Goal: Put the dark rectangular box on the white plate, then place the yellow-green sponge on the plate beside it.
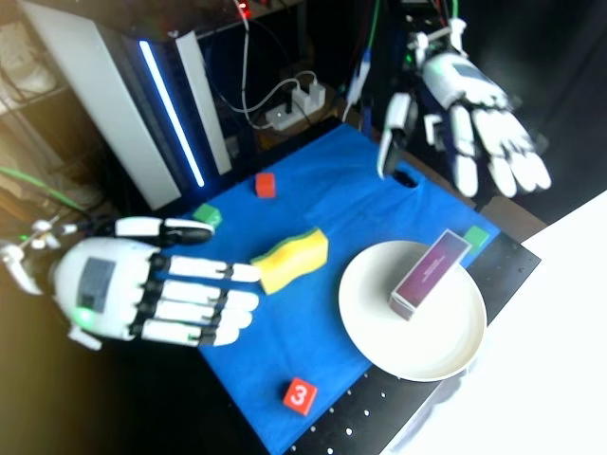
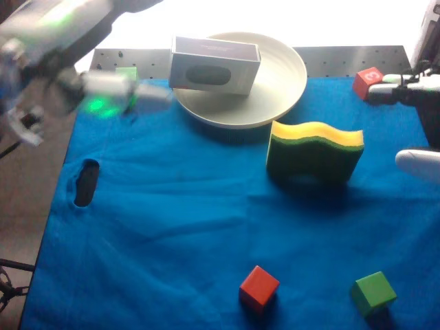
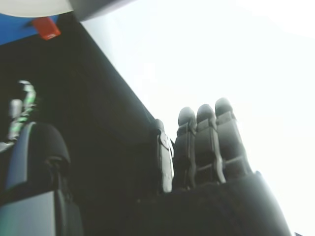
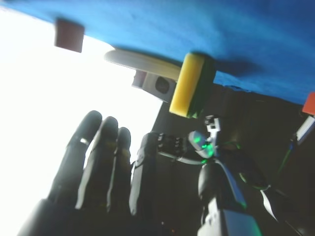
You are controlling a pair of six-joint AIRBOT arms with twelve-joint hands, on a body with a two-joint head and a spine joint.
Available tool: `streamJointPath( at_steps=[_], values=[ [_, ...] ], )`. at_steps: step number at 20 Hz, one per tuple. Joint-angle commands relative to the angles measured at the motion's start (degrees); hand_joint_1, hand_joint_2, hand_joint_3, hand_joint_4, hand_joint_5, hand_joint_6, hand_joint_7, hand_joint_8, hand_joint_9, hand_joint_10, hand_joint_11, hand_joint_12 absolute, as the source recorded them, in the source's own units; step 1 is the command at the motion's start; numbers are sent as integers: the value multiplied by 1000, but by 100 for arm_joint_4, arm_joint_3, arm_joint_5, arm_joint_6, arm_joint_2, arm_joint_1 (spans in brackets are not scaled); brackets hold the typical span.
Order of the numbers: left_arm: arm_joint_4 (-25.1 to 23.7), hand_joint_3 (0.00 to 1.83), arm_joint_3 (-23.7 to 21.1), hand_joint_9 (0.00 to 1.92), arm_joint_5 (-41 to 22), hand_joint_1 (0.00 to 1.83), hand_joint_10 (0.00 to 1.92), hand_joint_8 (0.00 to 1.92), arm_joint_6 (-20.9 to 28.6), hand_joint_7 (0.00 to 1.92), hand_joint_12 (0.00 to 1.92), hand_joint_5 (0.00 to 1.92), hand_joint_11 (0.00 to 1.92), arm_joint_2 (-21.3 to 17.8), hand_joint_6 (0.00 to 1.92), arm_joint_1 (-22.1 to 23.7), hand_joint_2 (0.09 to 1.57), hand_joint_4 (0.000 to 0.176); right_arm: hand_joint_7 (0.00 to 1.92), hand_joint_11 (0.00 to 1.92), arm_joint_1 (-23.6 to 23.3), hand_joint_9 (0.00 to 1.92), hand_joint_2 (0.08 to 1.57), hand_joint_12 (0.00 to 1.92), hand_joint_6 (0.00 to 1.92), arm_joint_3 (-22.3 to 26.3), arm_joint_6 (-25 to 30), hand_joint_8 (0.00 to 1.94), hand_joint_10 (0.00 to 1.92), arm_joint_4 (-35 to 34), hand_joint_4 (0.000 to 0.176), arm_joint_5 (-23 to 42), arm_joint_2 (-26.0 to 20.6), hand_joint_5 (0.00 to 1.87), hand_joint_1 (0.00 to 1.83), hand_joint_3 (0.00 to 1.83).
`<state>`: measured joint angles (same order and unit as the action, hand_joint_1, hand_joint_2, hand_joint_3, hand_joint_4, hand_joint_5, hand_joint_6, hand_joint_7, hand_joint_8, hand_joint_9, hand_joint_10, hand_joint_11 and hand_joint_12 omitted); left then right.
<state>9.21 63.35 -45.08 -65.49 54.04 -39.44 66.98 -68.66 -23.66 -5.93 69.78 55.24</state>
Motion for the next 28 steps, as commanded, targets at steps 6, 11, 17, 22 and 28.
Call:
streamJointPath(
  at_steps=[6,11,17,22,28],
  values=[
    [603,0,-1019,0,-2526,768,0,0,16,8,0,131,0,-727,1,-1445,897,108,308,0,-843,254,1008,700,0,-183,60,0,0,490,114,-11,201,437,634,0],
    [1022,0,-1285,0,-3060,705,0,5,19,23,0,112,0,-851,1,-2021,865,89,300,0,-1394,172,951,616,0,-577,60,0,1,905,134,-836,657,404,610,0],
    [1036,0,-1294,0,-3050,737,0,3,38,25,0,111,0,-780,5,-2042,863,131,592,90,-1721,533,946,1180,6,-952,61,27,65,1172,5,-1438,1047,746,918,0],
    [1054,2,-1305,0,-3054,763,0,0,113,2,0,96,0,-745,0,-2112,883,117,746,855,-1757,794,982,1921,1514,-985,61,1907,1919,1168,0,-1449,1058,923,1304,0],
    [1093,3,-1316,0,-3077,806,0,1,172,2,0,100,0,-731,5,-2205,888,103,736,852,-2152,827,1028,1921,1921,-1043,59,1900,1916,1189,0,-1420,1023,771,1525,3]
  ],
)
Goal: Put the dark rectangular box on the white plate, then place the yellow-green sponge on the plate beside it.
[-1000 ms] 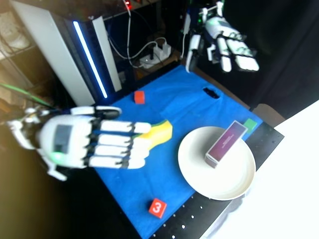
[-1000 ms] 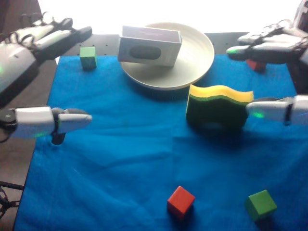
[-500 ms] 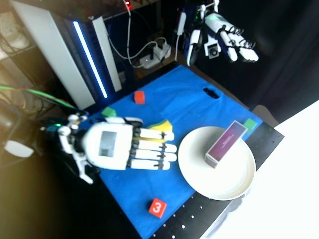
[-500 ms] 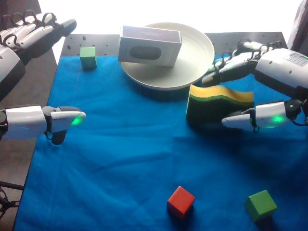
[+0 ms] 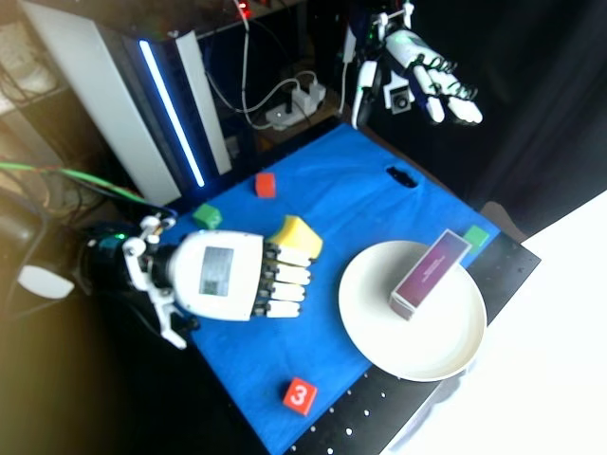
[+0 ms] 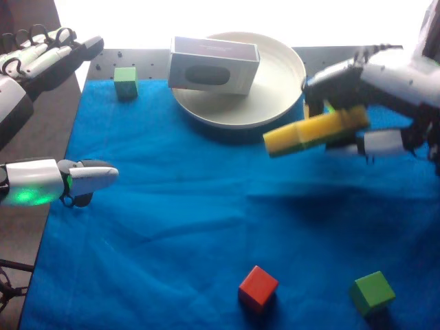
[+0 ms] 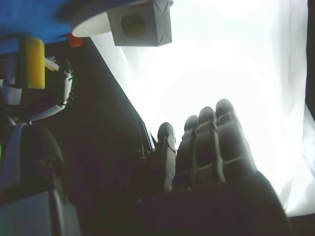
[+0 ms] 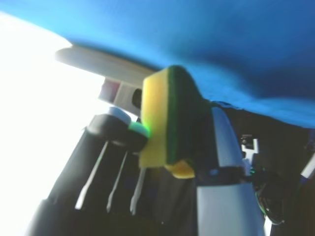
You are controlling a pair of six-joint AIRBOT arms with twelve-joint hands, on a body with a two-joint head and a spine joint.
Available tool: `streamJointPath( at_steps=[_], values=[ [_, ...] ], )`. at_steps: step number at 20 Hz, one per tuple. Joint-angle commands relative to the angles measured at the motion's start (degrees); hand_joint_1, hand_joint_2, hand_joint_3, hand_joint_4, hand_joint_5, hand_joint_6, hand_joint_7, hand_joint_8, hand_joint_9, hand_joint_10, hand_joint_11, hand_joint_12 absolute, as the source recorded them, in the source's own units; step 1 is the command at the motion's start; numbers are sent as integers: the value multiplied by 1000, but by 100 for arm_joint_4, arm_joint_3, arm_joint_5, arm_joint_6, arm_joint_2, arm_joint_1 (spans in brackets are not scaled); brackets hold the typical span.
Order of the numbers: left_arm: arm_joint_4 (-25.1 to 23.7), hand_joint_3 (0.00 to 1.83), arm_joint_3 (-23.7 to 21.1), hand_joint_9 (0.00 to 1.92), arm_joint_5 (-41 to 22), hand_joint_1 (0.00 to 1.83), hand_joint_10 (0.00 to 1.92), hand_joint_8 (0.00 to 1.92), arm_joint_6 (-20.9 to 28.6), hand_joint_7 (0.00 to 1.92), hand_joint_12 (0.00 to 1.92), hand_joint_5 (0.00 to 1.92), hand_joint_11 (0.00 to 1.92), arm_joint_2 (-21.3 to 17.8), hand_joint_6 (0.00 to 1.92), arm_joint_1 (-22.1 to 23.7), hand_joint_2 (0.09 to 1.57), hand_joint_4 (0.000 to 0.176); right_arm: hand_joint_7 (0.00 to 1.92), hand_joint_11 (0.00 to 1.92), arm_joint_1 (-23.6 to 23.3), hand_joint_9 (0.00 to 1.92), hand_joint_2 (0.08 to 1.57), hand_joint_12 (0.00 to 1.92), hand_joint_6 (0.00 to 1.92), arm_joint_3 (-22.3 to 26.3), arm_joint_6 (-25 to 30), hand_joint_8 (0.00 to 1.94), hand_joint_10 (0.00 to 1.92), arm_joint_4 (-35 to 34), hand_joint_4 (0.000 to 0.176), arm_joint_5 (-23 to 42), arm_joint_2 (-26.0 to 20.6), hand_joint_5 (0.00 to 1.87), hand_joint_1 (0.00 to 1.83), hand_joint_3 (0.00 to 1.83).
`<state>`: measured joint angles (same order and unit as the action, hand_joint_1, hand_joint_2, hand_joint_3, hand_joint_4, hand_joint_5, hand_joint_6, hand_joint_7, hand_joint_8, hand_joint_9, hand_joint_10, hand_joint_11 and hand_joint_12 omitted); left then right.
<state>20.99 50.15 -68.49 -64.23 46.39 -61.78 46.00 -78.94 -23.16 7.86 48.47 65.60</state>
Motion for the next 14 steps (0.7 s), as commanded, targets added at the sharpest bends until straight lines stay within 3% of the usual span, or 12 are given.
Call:
streamJointPath(
  at_steps=[1,2,4,6,7,8,11,12,13,14],
  values=[
    [-83,6,4,0,-737,808,0,0,53,1,0,102,0,48,5,26,896,95,764,885,-216,856,1038,1921,1921,-92,8,1869,1890,-190,0,714,-11,763,1530,3],
    [-83,9,5,0,-737,815,0,1,55,4,0,102,0,61,4,26,903,85,791,882,-323,879,1057,1921,1921,-145,7,1847,1857,-184,0,714,1,738,1513,3],
    [-81,5,9,0,-737,828,0,2,57,7,0,107,0,75,5,26,899,88,775,899,-628,873,1079,1921,1867,-372,5,1812,1840,-178,0,709,148,711,1488,2],
    [-81,8,19,0,-747,814,0,0,66,0,0,100,0,75,2,27,907,81,940,1182,-829,1166,1067,1621,1741,-566,0,1577,1399,-178,0,686,320,748,1475,0],
    [-81,7,34,0,-741,803,0,0,81,1,0,103,0,72,3,27,906,81,988,1216,-898,1226,1052,1575,1716,-615,-20,1497,1298,-179,0,630,371,763,1474,0],
    [-81,3,53,0,-730,796,0,0,98,0,0,98,0,72,1,27,898,102,988,1144,-994,1188,1042,1662,1716,-664,-111,1528,1382,-179,0,518,425,773,1477,0],
    [-84,5,73,0,-726,787,0,0,111,0,0,88,0,73,0,27,904,90,880,829,-1270,967,1046,1582,1767,-882,-390,1671,1521,-181,0,145,706,771,1544,1],
    [-91,7,82,0,-712,778,0,0,118,0,0,89,0,79,1,28,909,89,851,867,-1329,961,1038,1654,1862,-969,-390,1739,1569,-180,0,45,818,736,1540,0],
    [-94,6,90,0,-707,775,0,0,131,0,0,90,0,85,2,28,909,91,873,922,-1351,987,1031,1676,1854,-1014,-390,1672,1551,-180,0,4,879,741,1516,0],
    [-102,9,106,0,-701,775,0,0,162,0,0,89,0,100,1,29,915,88,900,988,-1377,1021,1026,1686,1685,-1071,-390,1571,1543,-180,0,-62,960,764,1472,0]
  ],
)
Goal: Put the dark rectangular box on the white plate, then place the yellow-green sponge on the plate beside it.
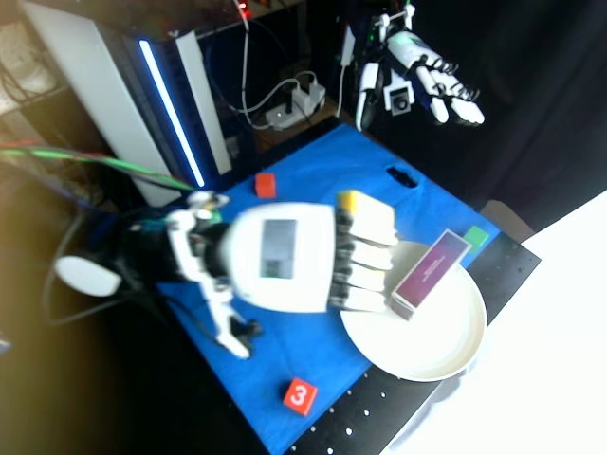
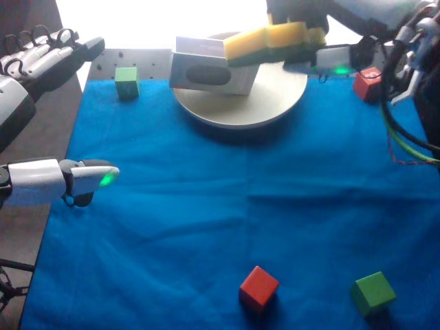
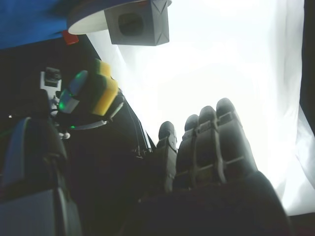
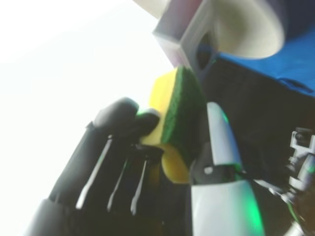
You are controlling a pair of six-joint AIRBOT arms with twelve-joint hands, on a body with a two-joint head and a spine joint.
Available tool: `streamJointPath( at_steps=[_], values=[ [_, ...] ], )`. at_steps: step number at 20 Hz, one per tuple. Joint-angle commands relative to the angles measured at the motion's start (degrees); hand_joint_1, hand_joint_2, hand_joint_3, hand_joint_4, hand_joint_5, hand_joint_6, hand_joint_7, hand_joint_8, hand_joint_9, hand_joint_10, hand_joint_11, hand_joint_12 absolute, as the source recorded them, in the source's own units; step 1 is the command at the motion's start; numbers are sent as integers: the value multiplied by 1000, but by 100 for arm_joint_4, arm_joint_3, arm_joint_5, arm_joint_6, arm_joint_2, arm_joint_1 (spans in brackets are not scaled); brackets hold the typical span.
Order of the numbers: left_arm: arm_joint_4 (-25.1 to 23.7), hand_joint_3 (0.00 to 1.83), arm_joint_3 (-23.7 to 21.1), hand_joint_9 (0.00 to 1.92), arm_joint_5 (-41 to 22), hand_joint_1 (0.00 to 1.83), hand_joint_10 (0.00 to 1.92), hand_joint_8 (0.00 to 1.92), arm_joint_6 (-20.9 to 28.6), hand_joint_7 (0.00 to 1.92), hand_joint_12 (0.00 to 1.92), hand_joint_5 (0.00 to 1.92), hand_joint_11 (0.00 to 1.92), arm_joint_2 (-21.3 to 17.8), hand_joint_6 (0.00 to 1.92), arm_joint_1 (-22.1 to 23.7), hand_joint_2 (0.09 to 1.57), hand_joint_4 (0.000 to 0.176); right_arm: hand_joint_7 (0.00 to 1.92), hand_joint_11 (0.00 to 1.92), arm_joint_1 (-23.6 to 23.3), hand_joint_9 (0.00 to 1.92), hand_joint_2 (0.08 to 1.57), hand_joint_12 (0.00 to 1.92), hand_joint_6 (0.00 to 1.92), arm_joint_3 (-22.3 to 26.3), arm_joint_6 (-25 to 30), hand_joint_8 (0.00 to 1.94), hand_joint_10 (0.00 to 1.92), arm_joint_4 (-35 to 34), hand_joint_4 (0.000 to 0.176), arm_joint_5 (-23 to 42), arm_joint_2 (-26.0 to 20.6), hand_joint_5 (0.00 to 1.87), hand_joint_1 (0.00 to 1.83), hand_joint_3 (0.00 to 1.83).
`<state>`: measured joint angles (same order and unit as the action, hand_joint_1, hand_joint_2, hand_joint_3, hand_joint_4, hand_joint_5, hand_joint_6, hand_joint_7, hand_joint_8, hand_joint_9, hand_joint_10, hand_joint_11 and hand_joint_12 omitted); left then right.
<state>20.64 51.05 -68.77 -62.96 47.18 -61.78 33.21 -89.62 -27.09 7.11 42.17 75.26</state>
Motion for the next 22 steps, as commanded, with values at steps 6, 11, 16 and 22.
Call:
streamJointPath(
  at_steps=[6,11,16,22],
  values=[
    [-88,21,45,0,-680,775,0,2,122,5,0,93,0,45,5,31,961,94,328,62,-123,340,924,1225,23,-86,4,90,376,-98,76,415,124,252,776,0],
    [-91,16,39,0,-720,787,0,4,135,15,1,102,3,30,5,29,972,106,0,0,-122,8,849,388,0,42,4,0,1,-99,176,424,111,0,629,0],
    [-123,5,-17,0,-875,778,0,7,163,28,9,124,20,-74,10,21,961,95,0,0,-118,2,853,452,0,569,4,0,0,-109,176,1039,-371,0,628,4],
    [-246,0,-130,0,-1216,834,0,9,281,55,0,141,1,-170,16,-73,927,111,0,0,648,0,862,11,0,1525,4,0,0,-338,176,2393,-1337,0,699,3]
  ],
)
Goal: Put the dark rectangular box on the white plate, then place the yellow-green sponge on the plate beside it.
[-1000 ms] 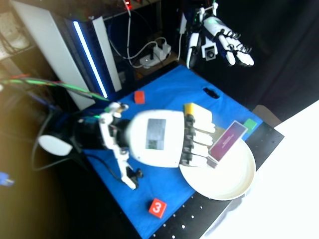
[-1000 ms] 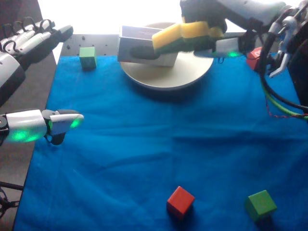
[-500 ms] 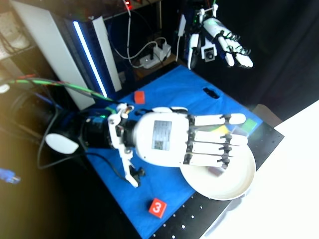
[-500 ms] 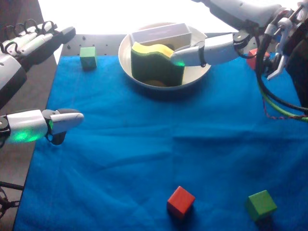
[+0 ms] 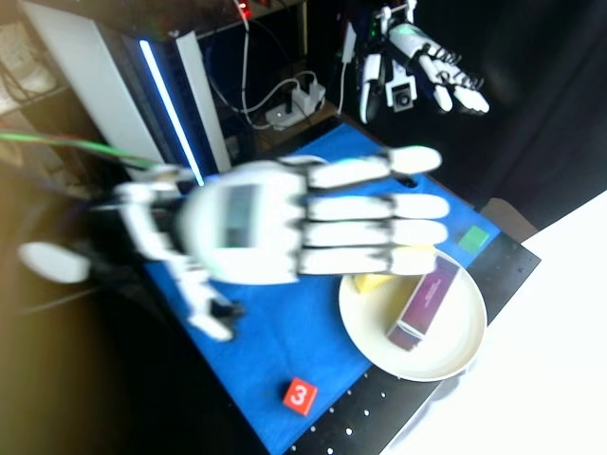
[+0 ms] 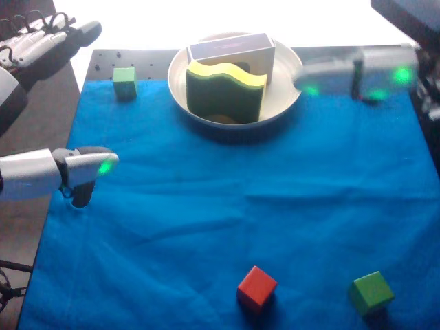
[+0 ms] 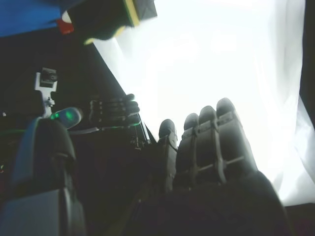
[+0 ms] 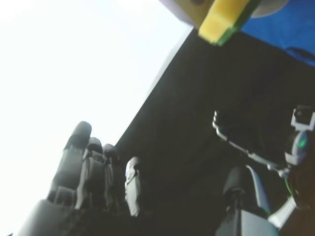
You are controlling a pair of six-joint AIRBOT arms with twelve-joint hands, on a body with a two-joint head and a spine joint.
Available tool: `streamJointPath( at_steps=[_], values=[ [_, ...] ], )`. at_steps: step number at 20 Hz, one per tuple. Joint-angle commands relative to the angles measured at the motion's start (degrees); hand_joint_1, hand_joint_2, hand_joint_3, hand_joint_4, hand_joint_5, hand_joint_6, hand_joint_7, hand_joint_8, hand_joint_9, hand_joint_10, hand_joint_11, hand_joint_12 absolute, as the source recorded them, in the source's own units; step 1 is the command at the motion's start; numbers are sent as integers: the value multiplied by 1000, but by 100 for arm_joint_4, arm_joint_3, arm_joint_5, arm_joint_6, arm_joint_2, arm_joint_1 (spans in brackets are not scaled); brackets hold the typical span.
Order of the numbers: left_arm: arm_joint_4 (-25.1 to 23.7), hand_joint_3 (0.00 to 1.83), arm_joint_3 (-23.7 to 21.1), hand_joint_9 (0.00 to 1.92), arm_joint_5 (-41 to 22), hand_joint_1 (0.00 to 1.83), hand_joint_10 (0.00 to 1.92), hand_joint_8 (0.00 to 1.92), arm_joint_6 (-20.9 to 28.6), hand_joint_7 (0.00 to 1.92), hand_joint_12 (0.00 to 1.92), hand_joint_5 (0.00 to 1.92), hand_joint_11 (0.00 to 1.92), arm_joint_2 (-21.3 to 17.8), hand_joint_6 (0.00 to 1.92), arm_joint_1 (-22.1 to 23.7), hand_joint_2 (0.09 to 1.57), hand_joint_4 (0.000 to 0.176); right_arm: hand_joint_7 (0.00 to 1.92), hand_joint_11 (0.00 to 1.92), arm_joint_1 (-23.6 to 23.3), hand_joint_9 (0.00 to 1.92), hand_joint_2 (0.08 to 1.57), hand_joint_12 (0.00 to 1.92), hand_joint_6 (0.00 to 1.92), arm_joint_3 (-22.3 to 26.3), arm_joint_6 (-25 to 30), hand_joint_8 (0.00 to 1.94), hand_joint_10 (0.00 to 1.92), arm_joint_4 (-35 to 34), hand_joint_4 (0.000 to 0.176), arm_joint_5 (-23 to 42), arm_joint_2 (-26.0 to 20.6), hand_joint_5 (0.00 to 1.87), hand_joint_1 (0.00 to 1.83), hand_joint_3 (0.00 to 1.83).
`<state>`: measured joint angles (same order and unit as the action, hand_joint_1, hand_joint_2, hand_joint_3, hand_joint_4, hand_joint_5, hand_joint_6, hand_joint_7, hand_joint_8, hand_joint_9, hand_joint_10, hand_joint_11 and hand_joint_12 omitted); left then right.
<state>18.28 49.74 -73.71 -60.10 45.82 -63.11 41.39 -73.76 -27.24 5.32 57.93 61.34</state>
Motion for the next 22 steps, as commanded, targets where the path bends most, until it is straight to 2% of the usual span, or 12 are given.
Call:
streamJointPath(
  at_steps=[1,2,4,5,6,8,10,11,13,17,19,22],
  values=[
    [-24,0,-9,0,-796,867,0,3,93,44,0,155,0,-40,18,1,931,117,0,0,46,0,868,1,0,96,18,0,0,-261,176,1090,-93,0,774,5],
    [-25,0,-21,0,-863,855,0,0,157,38,0,161,0,-47,17,-64,936,106,0,100,256,0,854,47,0,217,18,0,0,-365,176,1306,-202,0,725,0],
    [3,1,-110,0,-1102,821,0,0,218,23,0,150,0,-99,8,-256,942,141,0,8,935,0,857,4,0,594,16,0,0,-761,163,1997,-528,0,692,1],
    [17,5,-168,0,-1210,816,0,0,218,18,0,142,0,-141,4,-343,951,144,0,1,1345,0,854,0,0,784,12,0,0,-991,173,2369,-681,0,693,0],
    [37,0,-209,0,-1299,800,0,0,219,4,0,133,0,-172,0,-418,942,142,0,0,1605,0,873,0,0,889,10,0,0,-1133,158,2589,-771,0,739,7],
    [105,5,-283,0,-1457,748,0,0,220,0,0,107,0,-215,0,-581,952,119,0,0,2372,0,893,0,0,1213,6,0,0,-1640,175,3235,-1030,0,680,13],
    [201,7,-338,0,-1566,736,0,1,234,3,0,84,0,-222,0,-730,959,104,0,0,3047,0,848,0,0,1457,6,0,0,-2062,176,3614,-1157,0,716,0],
    [237,11,-351,0,-1590,759,0,5,261,14,0,85,0,-222,2,-789,972,68,0,0,3391,0,857,0,0,1558,6,0,0,-2324,176,3728,-1184,0,756,0],
    [321,15,-375,0,-1674,758,0,6,346,21,0,87,0,-222,2,-914,985,54,0,0,3798,0,879,0,0,1656,7,0,0,-2684,176,3881,-1190,0,746,6],
    [508,19,-431,0,-1981,751,0,0,446,11,0,44,0,-231,0,-1183,1007,9,0,0,3889,0,880,0,0,1694,7,0,0,-2778,176,3898,-1164,0,745,5],
    [532,17,-434,0,-2031,738,0,3,478,18,0,45,0,-236,2,-1213,1010,27,0,0,3919,0,880,0,0,1702,8,0,0,-2815,176,3898,-1152,0,764,4],
    [566,14,-417,0,-2040,726,0,4,478,23,0,60,0,-238,7,-1212,1015,22,0,0,3926,0,908,0,0,1698,8,0,0,-2826,176,3898,-1139,1,794,14]
  ],
)
